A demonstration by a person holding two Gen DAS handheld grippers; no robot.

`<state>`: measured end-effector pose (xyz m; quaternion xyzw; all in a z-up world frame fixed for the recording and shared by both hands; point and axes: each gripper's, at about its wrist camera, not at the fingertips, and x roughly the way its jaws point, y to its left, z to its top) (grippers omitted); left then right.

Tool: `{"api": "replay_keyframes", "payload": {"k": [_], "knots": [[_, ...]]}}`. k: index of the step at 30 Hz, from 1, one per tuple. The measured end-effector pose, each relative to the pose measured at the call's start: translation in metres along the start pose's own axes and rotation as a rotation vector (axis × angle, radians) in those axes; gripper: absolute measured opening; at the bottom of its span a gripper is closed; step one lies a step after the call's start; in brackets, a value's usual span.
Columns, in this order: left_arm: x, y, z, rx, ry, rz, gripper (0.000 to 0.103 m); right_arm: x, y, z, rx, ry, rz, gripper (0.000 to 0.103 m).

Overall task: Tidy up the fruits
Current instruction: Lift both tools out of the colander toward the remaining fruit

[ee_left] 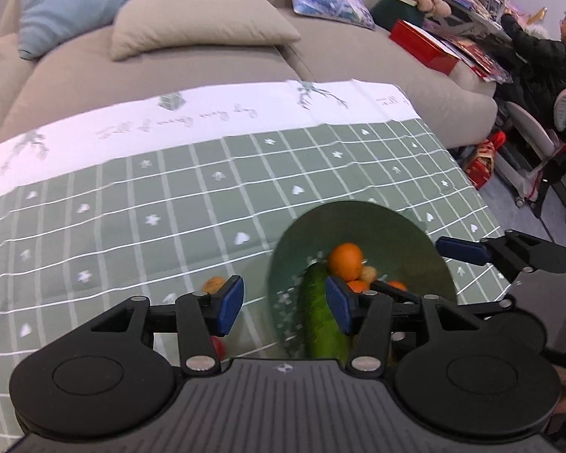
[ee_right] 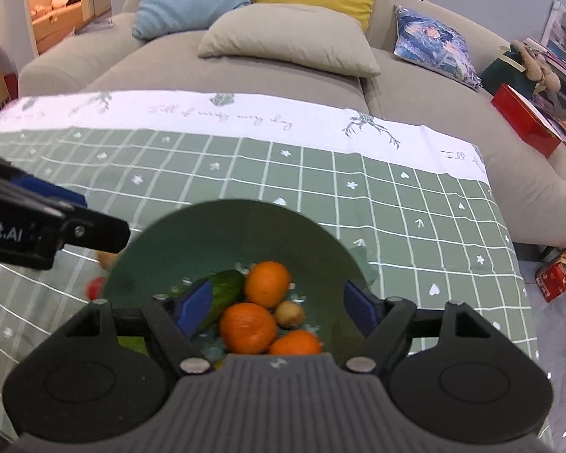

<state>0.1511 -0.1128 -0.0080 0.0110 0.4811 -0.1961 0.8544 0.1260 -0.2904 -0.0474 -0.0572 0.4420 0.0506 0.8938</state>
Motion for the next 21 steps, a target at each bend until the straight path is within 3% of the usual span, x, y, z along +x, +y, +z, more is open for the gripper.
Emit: {"api": "replay_keyframes", "payload": {"k": [4,6,13,21], "knots": [[-0.019,0.014,-0.015,-0.01,-0.032,0.036,0.06,-0.018,0.015,-0.002,0.042,-0.025,0.04,0.075],[-0.029,0.024,-0.024,-0.021,-0.052,0.051,0.06,-0.026,0.024,-0.004,0.064,-0.042,0.073,0.081],[-0.053,0.064,-0.054,-0.102,-0.109,0.104,0.06,-0.042,0.063,-0.016,0.116,-0.111,0.172,0.082],[-0.066,0.091,-0.094,-0.081,-0.157,0.167,0.06,-0.048,0.102,-0.032,0.111,-0.185,0.191,0.082]]}}
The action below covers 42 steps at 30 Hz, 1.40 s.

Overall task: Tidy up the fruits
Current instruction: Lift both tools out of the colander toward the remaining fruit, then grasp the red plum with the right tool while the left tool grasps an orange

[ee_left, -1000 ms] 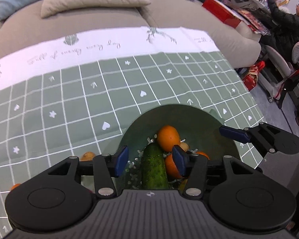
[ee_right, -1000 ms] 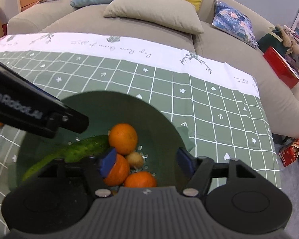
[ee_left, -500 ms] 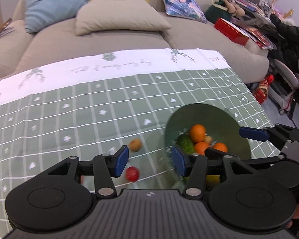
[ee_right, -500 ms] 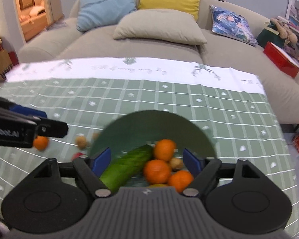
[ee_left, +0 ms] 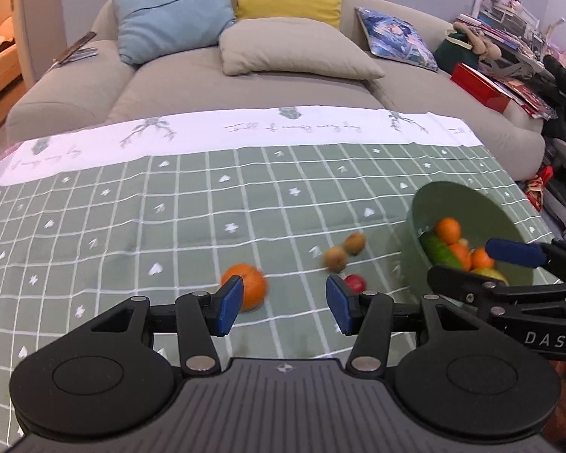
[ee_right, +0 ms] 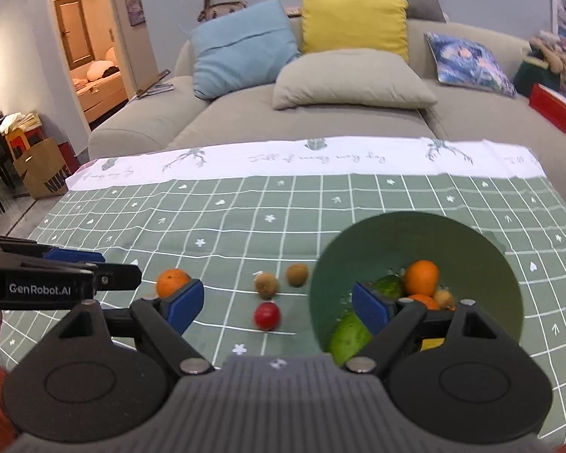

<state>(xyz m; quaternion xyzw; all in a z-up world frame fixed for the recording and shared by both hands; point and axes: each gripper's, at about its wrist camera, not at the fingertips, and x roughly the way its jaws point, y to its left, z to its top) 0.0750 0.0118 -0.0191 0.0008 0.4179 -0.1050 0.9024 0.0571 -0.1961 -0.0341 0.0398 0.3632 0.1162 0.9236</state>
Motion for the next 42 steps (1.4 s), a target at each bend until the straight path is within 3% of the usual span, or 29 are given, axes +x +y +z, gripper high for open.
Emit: {"api": "replay_keyframes", "payload": {"k": [7,9,17,24,28,42], "knots": [[0.006,0.017,-0.01,-0.046,0.006,-0.008,0.06,0.006,0.027,-0.01,-0.114,-0.023,0.011,0.075],[0.009,0.019,-0.012,-0.052,0.007,-0.009,0.06,0.01,0.035,-0.011,-0.162,-0.015,0.011,0.065],[0.024,0.03,-0.018,-0.064,0.021,0.013,0.06,0.046,0.058,-0.026,-0.243,0.074,-0.041,0.049],[0.043,0.035,-0.016,-0.066,0.044,0.016,0.059,0.088,0.071,-0.032,-0.374,0.152,-0.154,0.046],[0.058,0.036,-0.015,-0.053,0.049,0.015,0.059,0.104,0.07,-0.032,-0.405,0.181,-0.176,0.039],[0.096,0.037,-0.019,-0.036,0.05,-0.002,0.06,0.126,0.07,-0.044,-0.462,0.215,-0.212,0.036]]}}
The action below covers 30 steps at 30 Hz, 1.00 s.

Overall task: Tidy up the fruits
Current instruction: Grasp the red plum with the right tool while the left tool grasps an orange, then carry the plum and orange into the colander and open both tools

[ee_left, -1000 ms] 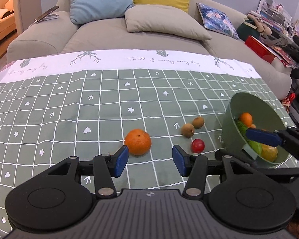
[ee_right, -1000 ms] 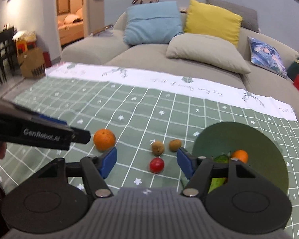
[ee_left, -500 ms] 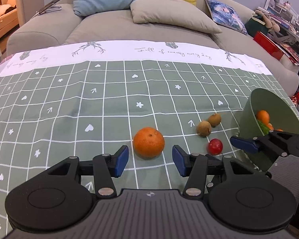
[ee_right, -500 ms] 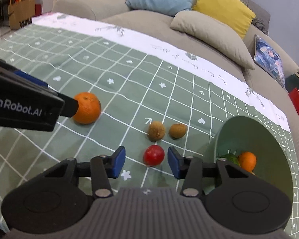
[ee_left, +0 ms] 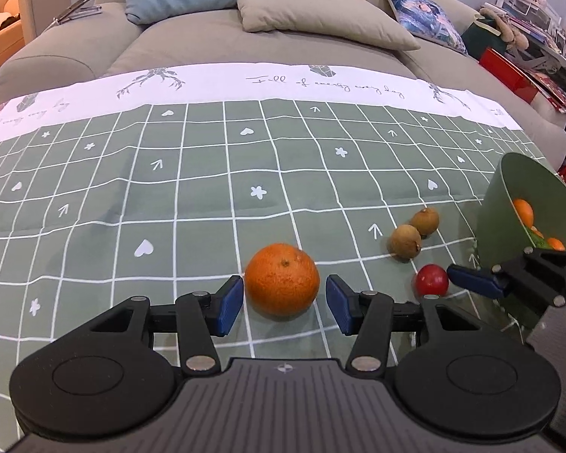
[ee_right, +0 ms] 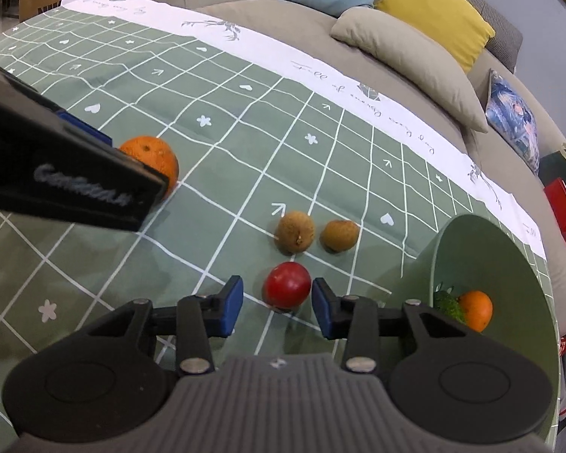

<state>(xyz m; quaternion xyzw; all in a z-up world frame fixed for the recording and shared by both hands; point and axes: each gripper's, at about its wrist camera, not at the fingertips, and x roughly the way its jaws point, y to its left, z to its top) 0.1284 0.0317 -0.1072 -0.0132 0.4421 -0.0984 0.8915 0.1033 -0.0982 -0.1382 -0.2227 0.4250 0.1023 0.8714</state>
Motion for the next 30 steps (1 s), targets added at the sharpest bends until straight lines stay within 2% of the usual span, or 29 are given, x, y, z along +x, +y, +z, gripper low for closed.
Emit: {"api": "replay_keyframes", "payload": {"k": [12,16,18,24,30], "knots": [[0.018,-0.001,0.005,0.027,0.046,0.025,0.061,0.005,-0.002,0.003,0.008,0.001,-0.008,0.028],[0.017,-0.003,0.006,0.048,0.049,0.016,0.054,0.007,-0.001,0.004,-0.009,-0.005,-0.014,0.027],[0.017,-0.005,0.006,0.058,0.056,0.024,0.053,0.006,-0.001,0.004,-0.011,-0.004,-0.015,0.021],[0.005,-0.005,0.003,0.05,0.047,0.028,0.052,-0.003,-0.006,0.002,0.002,-0.008,0.022,0.021],[-0.023,-0.008,0.001,0.03,0.017,0.013,0.052,-0.027,-0.009,-0.001,-0.011,-0.061,0.053,0.021]]}}
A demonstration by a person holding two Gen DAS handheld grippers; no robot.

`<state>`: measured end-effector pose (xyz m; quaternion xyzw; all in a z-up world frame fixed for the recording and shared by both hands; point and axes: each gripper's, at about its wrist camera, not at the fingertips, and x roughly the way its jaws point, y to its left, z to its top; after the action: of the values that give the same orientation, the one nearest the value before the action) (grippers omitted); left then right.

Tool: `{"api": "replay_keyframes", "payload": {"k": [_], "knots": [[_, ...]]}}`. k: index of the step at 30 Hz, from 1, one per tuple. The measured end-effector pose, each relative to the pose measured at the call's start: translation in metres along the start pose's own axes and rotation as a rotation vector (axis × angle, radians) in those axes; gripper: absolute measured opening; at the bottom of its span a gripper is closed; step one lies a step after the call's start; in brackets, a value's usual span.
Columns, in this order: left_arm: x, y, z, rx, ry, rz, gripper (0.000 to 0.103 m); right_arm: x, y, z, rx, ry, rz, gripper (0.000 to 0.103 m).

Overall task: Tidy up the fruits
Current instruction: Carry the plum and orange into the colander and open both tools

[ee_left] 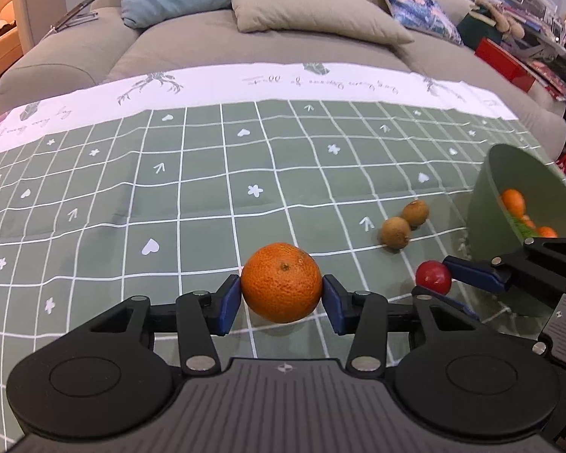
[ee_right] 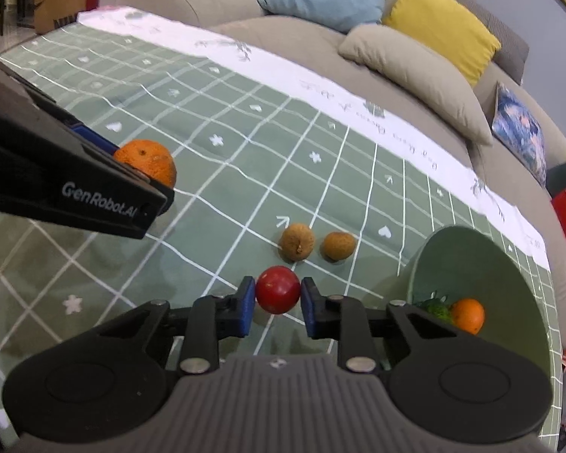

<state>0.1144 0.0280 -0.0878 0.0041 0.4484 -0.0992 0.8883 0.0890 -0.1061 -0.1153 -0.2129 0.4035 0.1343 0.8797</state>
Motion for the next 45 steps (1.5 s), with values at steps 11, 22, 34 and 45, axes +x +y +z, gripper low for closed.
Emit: {"api": "replay_keyframes", "payload": {"k": [11,22,34,45], "knots": [[-0.044,-0.026,0.016,-0.021,-0.064,-0.072,0.052,-0.067,-0.032,0.003,0.1,-0.126,0.071,0.021],[-0.051,-0.093,0.037,0.079,-0.067,-0.161,0.052,-0.093,-0.104,-0.019,0.269,-0.145,-0.035,0.021],[-0.017,-0.161,0.065,0.16,0.031,-0.239,0.052,-0.077,-0.176,-0.05,0.435,-0.094,-0.058,0.021],[0.025,-0.181,0.079,0.209,0.121,-0.179,0.052,-0.04,-0.199,-0.057,0.453,-0.039,0.011,0.021]]}}
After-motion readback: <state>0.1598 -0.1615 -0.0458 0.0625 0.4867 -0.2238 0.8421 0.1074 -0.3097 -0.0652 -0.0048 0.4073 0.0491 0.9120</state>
